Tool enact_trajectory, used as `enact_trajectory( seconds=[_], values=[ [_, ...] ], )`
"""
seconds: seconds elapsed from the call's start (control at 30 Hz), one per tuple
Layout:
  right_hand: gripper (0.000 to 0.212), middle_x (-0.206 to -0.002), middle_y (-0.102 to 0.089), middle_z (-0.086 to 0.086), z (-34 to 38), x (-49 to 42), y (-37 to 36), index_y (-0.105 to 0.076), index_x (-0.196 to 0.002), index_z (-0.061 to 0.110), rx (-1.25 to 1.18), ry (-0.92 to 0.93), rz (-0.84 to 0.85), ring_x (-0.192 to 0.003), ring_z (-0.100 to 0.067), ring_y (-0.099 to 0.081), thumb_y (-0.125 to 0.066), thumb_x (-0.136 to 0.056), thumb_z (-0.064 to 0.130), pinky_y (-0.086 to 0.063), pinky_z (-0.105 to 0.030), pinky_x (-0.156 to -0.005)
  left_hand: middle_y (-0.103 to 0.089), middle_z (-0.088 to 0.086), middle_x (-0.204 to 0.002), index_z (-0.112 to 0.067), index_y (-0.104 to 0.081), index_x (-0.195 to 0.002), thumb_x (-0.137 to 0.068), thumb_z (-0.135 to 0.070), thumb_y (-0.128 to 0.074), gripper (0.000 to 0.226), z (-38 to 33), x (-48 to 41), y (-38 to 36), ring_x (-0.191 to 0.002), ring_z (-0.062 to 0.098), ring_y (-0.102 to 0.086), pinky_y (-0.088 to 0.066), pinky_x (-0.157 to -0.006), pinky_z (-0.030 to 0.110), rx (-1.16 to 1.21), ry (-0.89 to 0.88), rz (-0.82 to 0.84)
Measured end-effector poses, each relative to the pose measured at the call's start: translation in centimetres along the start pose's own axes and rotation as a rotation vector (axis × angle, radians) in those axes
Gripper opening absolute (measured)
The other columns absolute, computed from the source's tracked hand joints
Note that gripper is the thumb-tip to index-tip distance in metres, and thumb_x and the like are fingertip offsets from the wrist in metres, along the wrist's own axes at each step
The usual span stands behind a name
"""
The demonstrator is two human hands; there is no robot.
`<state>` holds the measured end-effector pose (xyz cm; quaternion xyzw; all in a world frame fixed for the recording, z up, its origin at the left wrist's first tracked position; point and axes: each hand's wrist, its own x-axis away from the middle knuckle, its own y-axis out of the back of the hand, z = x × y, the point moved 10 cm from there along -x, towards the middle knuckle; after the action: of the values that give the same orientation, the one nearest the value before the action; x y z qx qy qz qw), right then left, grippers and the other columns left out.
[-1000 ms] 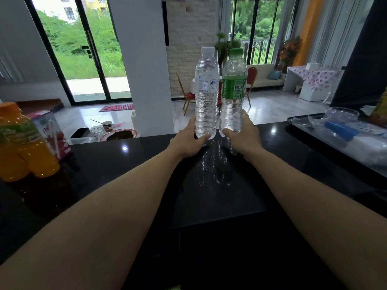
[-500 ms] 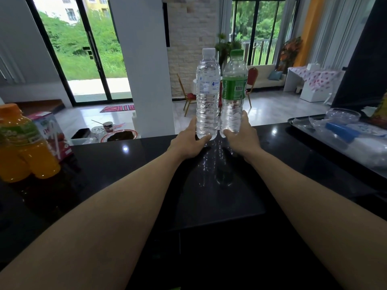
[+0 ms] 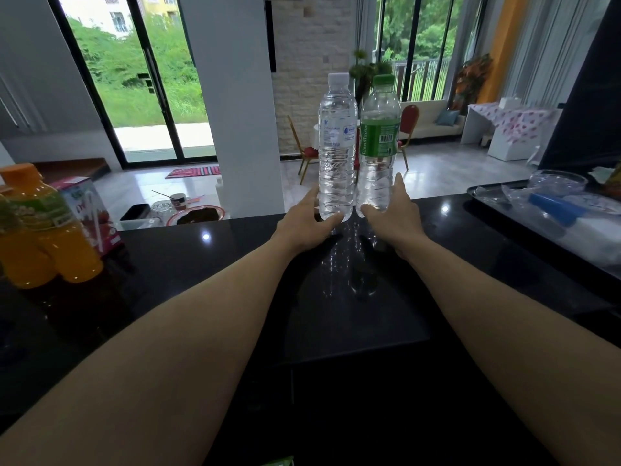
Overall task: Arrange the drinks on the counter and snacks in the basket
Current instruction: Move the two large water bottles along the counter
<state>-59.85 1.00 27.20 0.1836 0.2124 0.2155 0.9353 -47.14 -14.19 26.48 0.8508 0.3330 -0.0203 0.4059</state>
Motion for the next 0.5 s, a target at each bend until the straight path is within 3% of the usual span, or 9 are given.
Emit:
enact_trajectory(
  seconds=[0.1,0.17,0.23,0.4,0.5],
  values=[
    [0.087,-0.109,-0.057,0.014,0.0,0.3,0.1,-0.018,-0.157,0.027,-0.032,0.001,-0.017,-0.098,-0.013,-0.058,-0.066,-0.085,0.024,-0.045,-0.022,-0.078,-0.062,-0.004,-0.133,-0.031,-0.04,-0.146,-0.084,-0.051,-0.071,0.071,-0.2,0.1,0.1,-0.117,0.016,-0.061,-0.047,-0.104,0.047,0.105,-0.006,0.0],
    [0.085,-0.091,-0.045,0.03,0.1,0.4,0.4,-0.023,-0.155,0.028,-0.031,0.028,-0.042,-0.08,0.003,-0.051,-0.068,-0.083,0.023,-0.036,-0.011,-0.065,-0.06,0.001,-0.133,-0.024,-0.04,-0.147,-0.085,-0.046,-0.074,0.074,-0.2,0.2,0.5,-0.111,0.016,-0.062,-0.049,-0.1,0.036,0.145,0.002,-0.03],
    [0.084,-0.091,-0.041,0.033,0.2,0.6,0.7,-0.026,-0.153,0.026,-0.027,0.048,-0.071,-0.079,0.005,-0.049,-0.071,-0.082,0.026,-0.033,-0.01,-0.066,-0.06,0.002,-0.128,-0.019,-0.042,-0.147,-0.085,-0.044,-0.075,0.075,-0.2,0.5,1.0,-0.108,0.015,-0.062,-0.049,-0.095,0.03,0.141,0.015,-0.061],
    [0.08,-0.127,-0.053,-0.003,1.5,1.8,2.2,-0.038,-0.145,0.018,0.001,0.081,-0.211,-0.113,-0.022,-0.053,-0.073,-0.078,0.044,-0.044,-0.036,-0.092,-0.061,0.0,-0.119,-0.016,-0.049,-0.14,-0.085,-0.044,-0.075,0.067,0.1,1.6,2.1,-0.106,0.014,-0.061,-0.047,-0.092,0.027,0.112,0.05,-0.118],
    [0.067,-0.123,-0.058,-0.005,3.4,3.0,3.2,-0.046,-0.135,0.015,0.087,0.186,-0.3,-0.112,-0.023,-0.055,-0.07,-0.08,0.045,-0.047,-0.046,-0.098,-0.063,0.003,-0.119,-0.012,-0.053,-0.136,-0.09,-0.039,-0.07,0.056,0.5,1.8,2.8,-0.106,0.016,-0.061,-0.046,-0.09,0.026,0.112,0.114,-0.095]
  ],
)
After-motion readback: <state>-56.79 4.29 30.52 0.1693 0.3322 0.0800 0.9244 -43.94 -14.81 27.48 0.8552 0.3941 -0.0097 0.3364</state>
